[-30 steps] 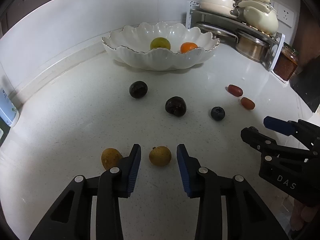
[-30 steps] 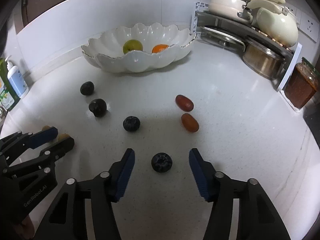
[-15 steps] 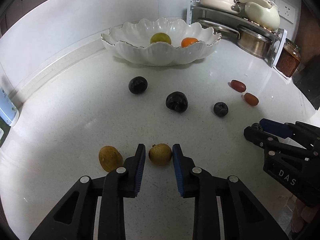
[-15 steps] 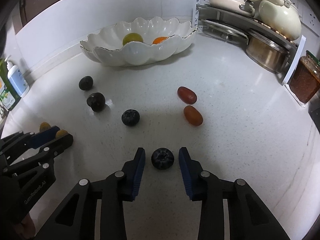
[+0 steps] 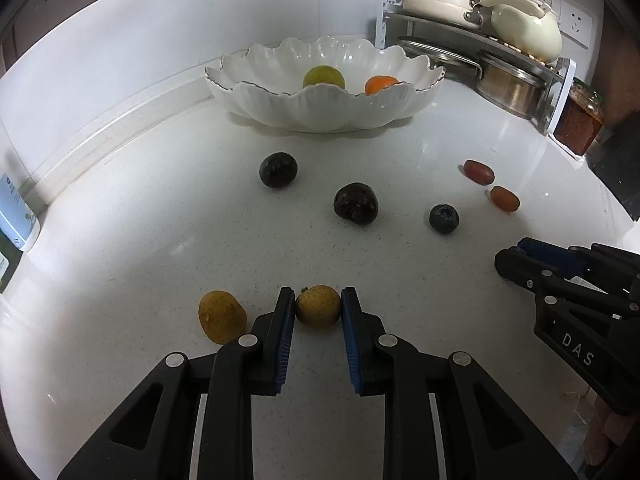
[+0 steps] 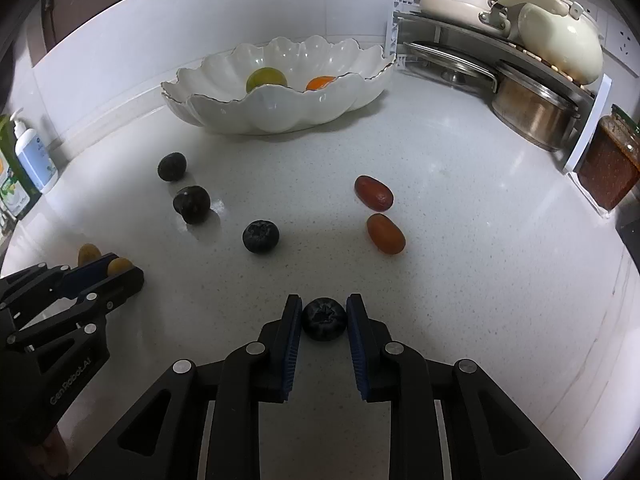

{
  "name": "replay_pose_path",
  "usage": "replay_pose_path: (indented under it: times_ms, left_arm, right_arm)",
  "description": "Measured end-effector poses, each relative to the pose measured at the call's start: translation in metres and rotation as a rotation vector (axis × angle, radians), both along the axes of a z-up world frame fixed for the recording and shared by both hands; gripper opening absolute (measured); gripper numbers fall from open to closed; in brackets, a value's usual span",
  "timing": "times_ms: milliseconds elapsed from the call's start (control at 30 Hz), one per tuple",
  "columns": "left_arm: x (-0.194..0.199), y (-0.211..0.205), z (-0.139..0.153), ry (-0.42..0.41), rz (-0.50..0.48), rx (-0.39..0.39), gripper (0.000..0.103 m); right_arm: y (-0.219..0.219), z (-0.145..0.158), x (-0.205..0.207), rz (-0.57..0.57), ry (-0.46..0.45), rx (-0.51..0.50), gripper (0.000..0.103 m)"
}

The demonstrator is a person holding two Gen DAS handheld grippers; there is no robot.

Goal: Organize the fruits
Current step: 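Lower the left tool around a small yellow fruit while the right tool approaches a blueberry, then close the left tool on the yellow fruit while the right tool grasps the blueberry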

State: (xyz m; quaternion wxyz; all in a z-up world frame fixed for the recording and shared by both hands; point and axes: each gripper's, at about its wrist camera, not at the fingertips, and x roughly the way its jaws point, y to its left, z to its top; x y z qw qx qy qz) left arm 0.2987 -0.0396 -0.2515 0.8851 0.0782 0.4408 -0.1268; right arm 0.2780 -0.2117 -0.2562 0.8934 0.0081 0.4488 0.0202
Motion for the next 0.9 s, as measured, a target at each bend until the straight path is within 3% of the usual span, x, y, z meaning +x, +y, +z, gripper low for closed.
replay_pose_path:
  times_ms: [900]
  left_arm:
    - [0.022,-0.007,0.035,-0.038,0.008,-0.02,0.024]
  right_arm:
    - [0.0,0.038,0.015,-0.008,-0.074,0.012,0.024]
